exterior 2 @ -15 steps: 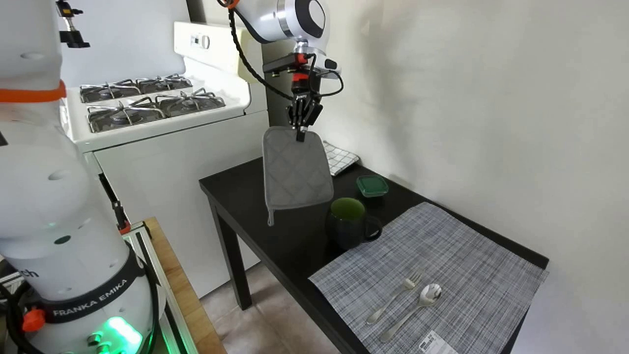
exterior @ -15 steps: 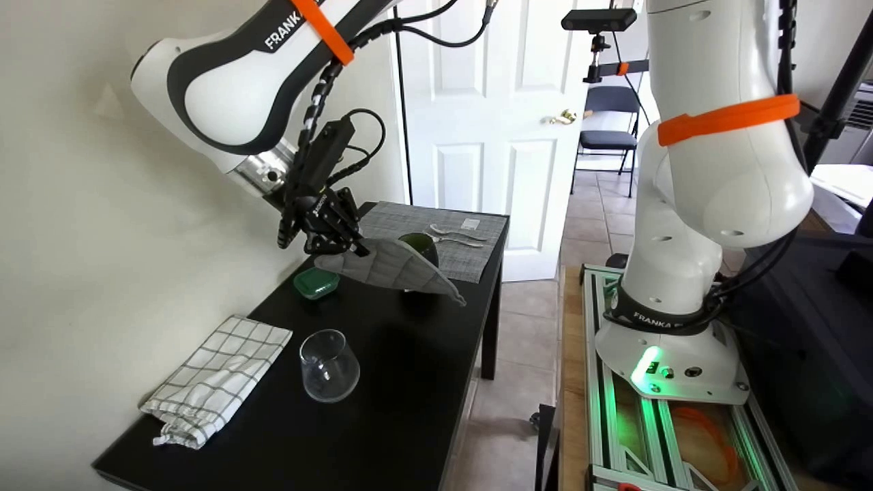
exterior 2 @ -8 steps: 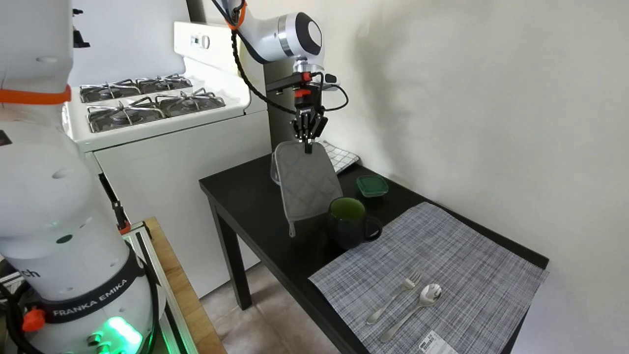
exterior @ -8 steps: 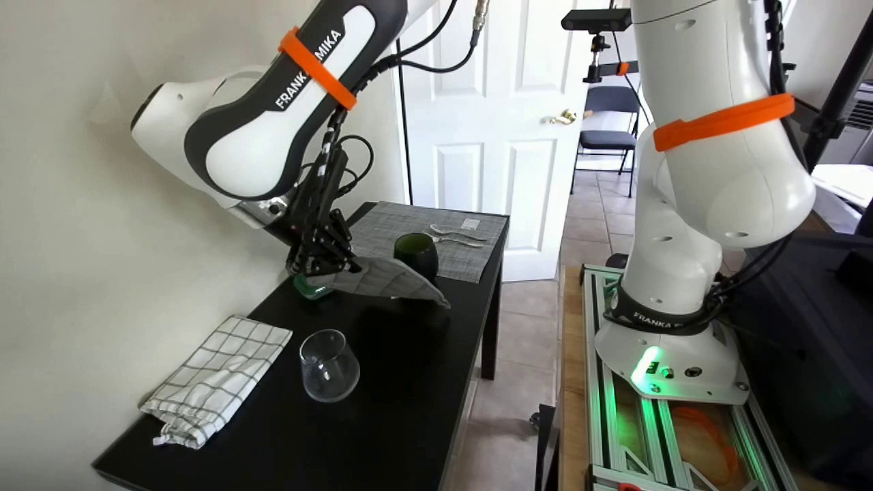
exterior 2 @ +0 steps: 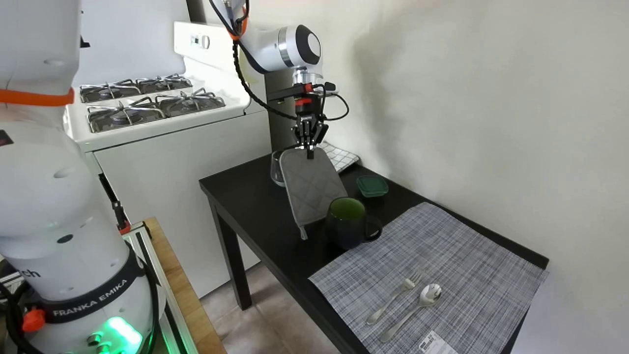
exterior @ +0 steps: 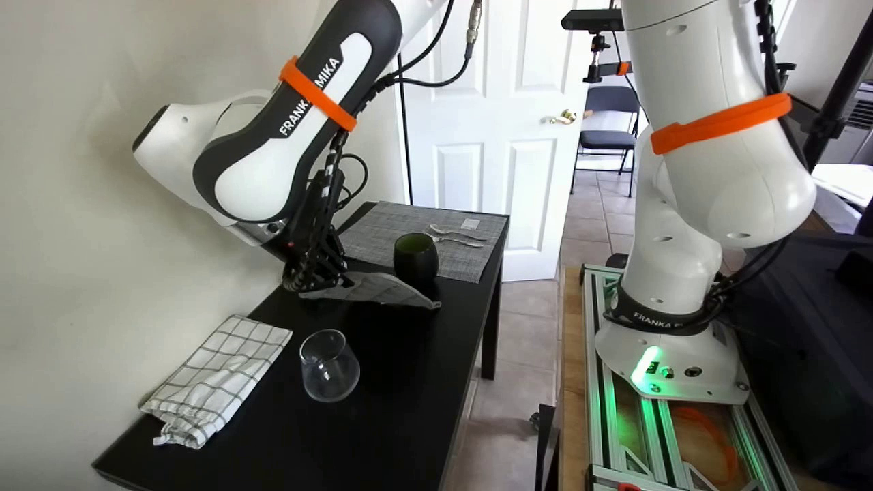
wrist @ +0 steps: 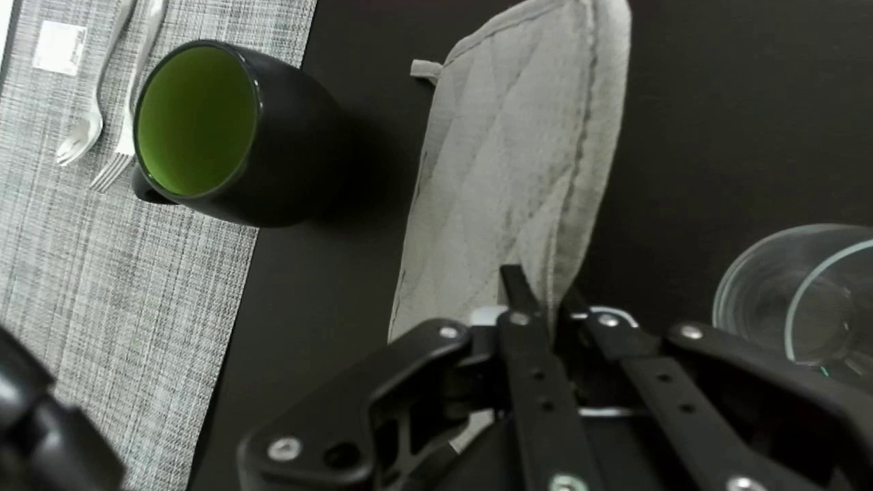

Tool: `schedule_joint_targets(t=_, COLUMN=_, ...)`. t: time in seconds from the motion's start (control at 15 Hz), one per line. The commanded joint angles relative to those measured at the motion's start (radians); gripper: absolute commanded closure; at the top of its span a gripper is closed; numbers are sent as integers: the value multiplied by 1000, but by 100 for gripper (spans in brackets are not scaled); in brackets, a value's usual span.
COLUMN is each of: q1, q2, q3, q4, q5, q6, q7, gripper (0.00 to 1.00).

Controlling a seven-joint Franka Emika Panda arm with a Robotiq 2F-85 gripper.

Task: Move the grey mat, then place the glass on it

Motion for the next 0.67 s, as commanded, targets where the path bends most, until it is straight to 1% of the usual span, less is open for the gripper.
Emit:
schedule_joint_targets(t=0.0, q1=9, q2=19, q3=-8, q4=-1, q5=10, q6=16, q7=-18, gripper=98)
schedule_joint_targets(t=0.2, q1=9, q2=29, q3=-9, q4=1, q5=17, q6=13, q7=-18, gripper=98)
schedule_joint_targets(t=0.27, q1=8, q2=31, q3=-9, q4=0, q5=19, q6=15, q7=-19, gripper=65)
schedule_joint_targets(t=0.33, q1=6, q2=31, q3=-9, q4=-1, q5=22, q6=17, q7=-22, gripper=65)
schedule_joint_targets(t=0.53, q1=5, q2=28, q3=-10, q4=-2, q5=27, q6=23, q7=-22, gripper=45)
schedule_joint_targets(t=0.6, q1=4, q2=28, q3=-10, q4=-2, q5=29, q6=23, q7=-23, gripper=35)
